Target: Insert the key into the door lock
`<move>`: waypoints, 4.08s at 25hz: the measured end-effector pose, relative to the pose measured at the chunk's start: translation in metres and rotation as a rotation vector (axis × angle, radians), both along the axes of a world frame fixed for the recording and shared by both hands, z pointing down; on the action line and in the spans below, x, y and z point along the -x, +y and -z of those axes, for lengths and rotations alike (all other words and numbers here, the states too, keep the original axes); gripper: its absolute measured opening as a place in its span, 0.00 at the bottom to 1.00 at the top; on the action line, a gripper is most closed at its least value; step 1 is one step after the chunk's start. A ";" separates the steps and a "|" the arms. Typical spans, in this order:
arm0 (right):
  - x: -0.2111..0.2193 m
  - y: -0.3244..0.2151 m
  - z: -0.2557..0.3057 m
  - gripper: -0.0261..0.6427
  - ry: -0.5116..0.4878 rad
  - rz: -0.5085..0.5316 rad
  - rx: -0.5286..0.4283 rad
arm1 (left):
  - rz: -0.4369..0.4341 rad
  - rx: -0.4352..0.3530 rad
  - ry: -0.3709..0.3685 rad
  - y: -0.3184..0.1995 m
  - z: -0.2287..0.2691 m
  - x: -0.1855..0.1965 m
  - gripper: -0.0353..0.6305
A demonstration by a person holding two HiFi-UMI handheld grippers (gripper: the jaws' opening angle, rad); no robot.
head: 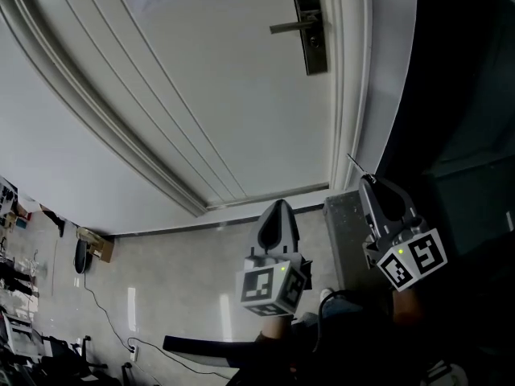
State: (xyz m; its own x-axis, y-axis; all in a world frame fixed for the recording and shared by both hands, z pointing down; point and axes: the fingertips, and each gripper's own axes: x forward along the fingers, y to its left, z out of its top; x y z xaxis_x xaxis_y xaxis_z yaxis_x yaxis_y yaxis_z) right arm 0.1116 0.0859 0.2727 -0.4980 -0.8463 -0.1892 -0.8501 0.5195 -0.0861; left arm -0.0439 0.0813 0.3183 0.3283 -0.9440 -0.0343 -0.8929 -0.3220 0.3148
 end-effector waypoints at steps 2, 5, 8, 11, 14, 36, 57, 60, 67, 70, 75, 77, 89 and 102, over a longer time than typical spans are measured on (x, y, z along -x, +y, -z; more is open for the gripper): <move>-0.005 -0.014 -0.001 0.06 0.006 -0.004 -0.002 | -0.003 -0.013 -0.018 -0.017 -0.001 -0.008 0.05; -0.009 -0.036 -0.002 0.06 0.011 0.004 -0.007 | -0.016 -0.044 -0.062 -0.050 0.007 -0.022 0.05; -0.006 -0.055 -0.001 0.06 0.014 0.010 -0.012 | -0.031 -0.076 -0.097 -0.080 0.015 -0.036 0.05; 0.002 -0.075 0.001 0.06 0.019 0.012 -0.019 | -0.042 -0.088 -0.148 -0.103 0.014 -0.042 0.05; 0.007 -0.098 0.002 0.06 0.020 0.003 -0.029 | -0.047 -0.094 -0.153 -0.125 0.013 -0.041 0.05; 0.043 -0.238 0.002 0.06 0.030 -0.159 -0.051 | -0.196 -0.089 -0.108 -0.262 0.010 -0.009 0.05; -0.022 -0.361 0.027 0.06 0.600 -0.267 -0.238 | -0.215 -0.094 -0.078 -0.370 0.023 -0.080 0.05; -0.022 -0.369 0.023 0.06 0.828 -0.320 -0.310 | -0.218 -0.081 -0.081 -0.378 0.018 -0.088 0.05; -0.017 -0.387 0.023 0.06 1.259 -0.404 -0.411 | -0.245 -0.081 -0.117 -0.391 0.021 -0.090 0.05; -0.015 -0.390 0.021 0.06 1.362 -0.423 -0.426 | -0.263 -0.084 -0.126 -0.398 0.024 -0.089 0.05; -0.018 -0.393 0.018 0.06 1.440 -0.447 -0.415 | -0.285 -0.093 -0.102 -0.408 0.029 -0.087 0.05; -0.017 -0.395 0.016 0.06 1.459 -0.450 -0.416 | -0.296 -0.081 -0.087 -0.410 0.030 -0.088 0.05; -0.013 -0.405 0.017 0.06 1.562 -0.482 -0.422 | -0.357 -0.104 -0.098 -0.422 0.024 -0.094 0.05; -0.012 -0.412 0.019 0.06 1.616 -0.475 -0.403 | -0.357 -0.082 -0.061 -0.428 0.036 -0.098 0.05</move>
